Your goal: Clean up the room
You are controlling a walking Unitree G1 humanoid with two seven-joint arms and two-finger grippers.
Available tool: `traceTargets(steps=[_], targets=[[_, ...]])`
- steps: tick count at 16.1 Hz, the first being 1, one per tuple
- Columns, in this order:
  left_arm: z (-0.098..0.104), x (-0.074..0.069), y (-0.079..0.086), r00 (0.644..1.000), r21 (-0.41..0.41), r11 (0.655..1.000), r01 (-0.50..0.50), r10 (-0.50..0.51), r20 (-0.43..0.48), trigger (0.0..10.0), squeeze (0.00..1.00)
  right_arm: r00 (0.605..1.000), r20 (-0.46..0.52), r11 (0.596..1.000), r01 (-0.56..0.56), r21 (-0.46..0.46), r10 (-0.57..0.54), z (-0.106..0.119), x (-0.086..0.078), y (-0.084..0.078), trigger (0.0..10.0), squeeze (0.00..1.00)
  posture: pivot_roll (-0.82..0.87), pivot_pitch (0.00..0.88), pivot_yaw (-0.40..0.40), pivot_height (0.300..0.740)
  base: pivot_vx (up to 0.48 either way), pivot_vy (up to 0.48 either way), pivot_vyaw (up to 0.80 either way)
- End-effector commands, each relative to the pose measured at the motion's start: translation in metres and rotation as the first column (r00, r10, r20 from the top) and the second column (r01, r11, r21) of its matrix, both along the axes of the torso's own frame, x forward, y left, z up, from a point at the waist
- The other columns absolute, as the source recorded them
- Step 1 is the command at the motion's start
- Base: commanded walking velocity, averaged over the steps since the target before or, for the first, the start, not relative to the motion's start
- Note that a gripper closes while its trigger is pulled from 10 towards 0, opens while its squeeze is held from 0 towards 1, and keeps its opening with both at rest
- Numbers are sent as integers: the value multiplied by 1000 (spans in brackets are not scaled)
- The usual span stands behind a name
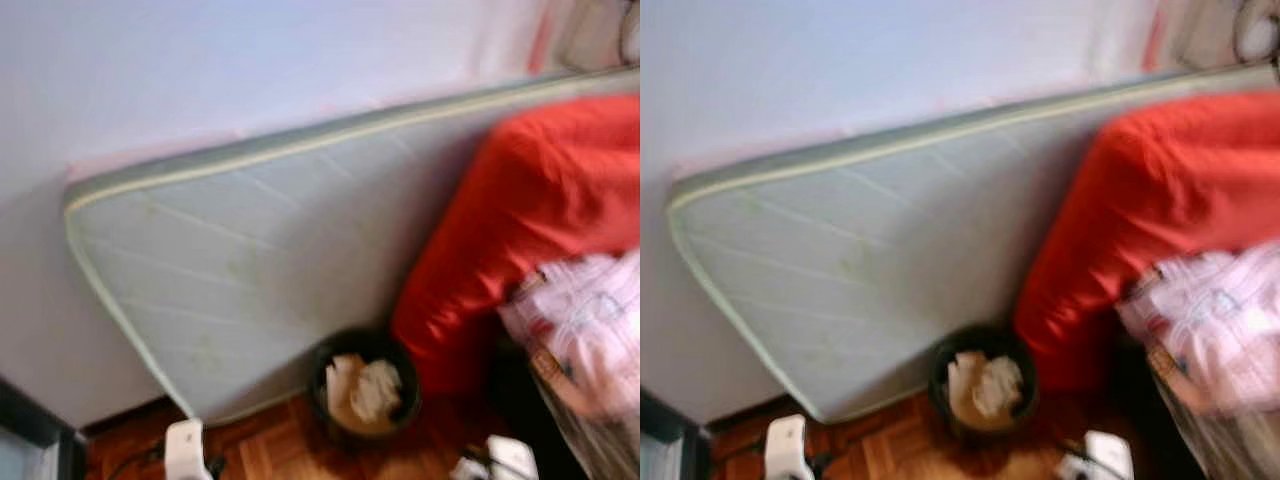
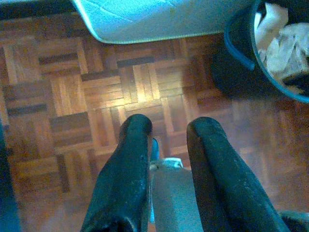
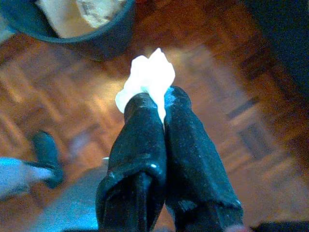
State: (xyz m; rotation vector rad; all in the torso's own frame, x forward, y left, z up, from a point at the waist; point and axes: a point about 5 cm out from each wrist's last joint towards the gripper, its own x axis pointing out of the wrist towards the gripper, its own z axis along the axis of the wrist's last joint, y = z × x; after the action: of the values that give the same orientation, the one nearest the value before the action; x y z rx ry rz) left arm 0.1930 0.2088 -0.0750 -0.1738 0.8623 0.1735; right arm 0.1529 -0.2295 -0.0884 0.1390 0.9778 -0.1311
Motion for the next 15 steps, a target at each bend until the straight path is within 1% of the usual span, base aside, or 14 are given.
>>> traceTargets(steps=[1,3,5,6,7,9,12,15], targets=[[-4,-10,9,999,17,1000,-21,21,-33,10000,0,999,47,999,-19,26,18,4,15,11,10000,0,-22,0,-44,740,259,0,794],[-4,-11,9,999,17,1000,-20,21,-34,10000,0,999,42,999,-9,36,7,4,14,8,10000,0,-22,0,-42,740,259,0,0],[-4,-12,10,999,17,1000,-18,18,-36,10000,0,999,41,1000,-24,19,23,5,11,-1,10000,0,-22,0,-40,740,257,0,0],[-4,-12,10,999,17,1000,-17,18,-36,10000,0,999,43,1000,-23,15,22,6,10,-3,10000,0,-22,0,-40,740,259,0,613],[-4,-12,10,999,18,1000,-15,16,-35,10000,0,999,39,1000,-21,17,20,5,9,-3,10000,0,-23,0,-40,740,255,0,794],[-4,-13,10,999,18,1000,-14,14,-35,10000,0,999,34,999,-29,27,28,3,10,5,10000,0,-23,0,-39,740,257,0,722],[-4,-12,10,999,19,1000,-6,7,-31,10000,0,999,32,999,-14,34,13,3,10,6,10000,0,-20,0,-39,740,259,0,0],[-4,-12,9,1000,15,1000,-1,1,-24,10000,0,999,35,999,-5,31,4,4,10,3,10000,0,-20,0,-38,740,260,0,0]])
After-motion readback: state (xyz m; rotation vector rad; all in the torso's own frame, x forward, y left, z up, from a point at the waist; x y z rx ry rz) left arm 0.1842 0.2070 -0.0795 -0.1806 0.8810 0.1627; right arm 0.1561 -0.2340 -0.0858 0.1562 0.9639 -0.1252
